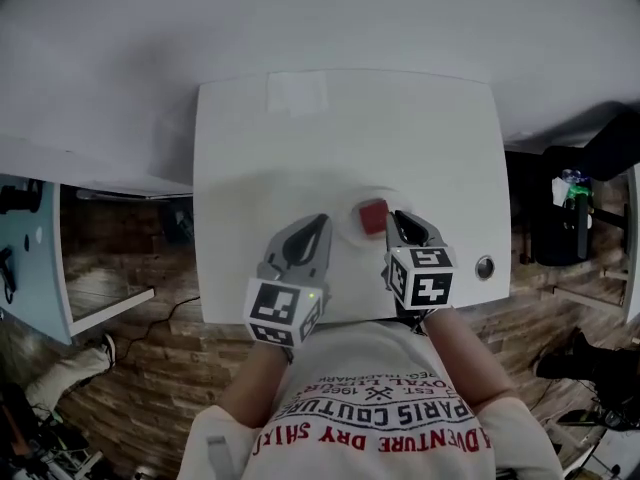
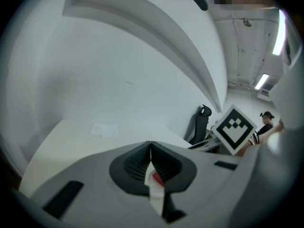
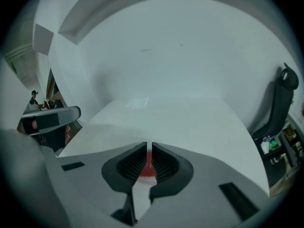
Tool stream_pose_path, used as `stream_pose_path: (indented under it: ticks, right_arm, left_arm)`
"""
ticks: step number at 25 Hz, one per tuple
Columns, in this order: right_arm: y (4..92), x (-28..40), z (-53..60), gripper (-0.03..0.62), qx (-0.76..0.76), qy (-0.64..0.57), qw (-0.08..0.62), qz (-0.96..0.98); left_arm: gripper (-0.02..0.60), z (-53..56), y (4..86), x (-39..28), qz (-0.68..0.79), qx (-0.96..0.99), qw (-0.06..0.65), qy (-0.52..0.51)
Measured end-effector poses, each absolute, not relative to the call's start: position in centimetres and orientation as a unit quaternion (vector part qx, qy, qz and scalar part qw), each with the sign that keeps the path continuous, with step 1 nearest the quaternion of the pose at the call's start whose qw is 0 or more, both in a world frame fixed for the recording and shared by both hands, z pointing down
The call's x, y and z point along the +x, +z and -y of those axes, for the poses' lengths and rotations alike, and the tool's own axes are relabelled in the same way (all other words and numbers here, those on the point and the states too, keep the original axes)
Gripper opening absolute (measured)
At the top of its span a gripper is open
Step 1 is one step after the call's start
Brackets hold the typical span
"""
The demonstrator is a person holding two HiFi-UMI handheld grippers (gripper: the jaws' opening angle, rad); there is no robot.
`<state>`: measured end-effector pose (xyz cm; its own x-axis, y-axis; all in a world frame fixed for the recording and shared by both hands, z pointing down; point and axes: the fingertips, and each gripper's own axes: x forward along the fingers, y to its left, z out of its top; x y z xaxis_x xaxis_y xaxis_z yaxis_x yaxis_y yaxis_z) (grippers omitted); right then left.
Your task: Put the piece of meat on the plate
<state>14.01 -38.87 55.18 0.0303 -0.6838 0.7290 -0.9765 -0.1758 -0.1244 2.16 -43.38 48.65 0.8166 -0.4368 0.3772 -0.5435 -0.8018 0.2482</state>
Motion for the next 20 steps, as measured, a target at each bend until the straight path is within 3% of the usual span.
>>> stream_pose_path:
  ticks: [3,14,20]
  right_arm:
    - [52.7,14.2,38.7,0.012,0.696,0.305,0.196,0.619]
    - [39.1,11.2,38.1,0.012,0.667,0.101,0.086,0.733]
    - [34.8,10.3,37.9,0.012,0.669,0.037,0.068,0.739]
  left_arm:
    - [0.006,43.6,47.2,2.0,0.269,0.939,0.159,0.141]
    - [0.006,42.4,38.9,2.7,0.275,0.956,0.067,0.079]
    - [0.006,42.0,36.1,2.2,0.282,0.957,0.029,0.058]
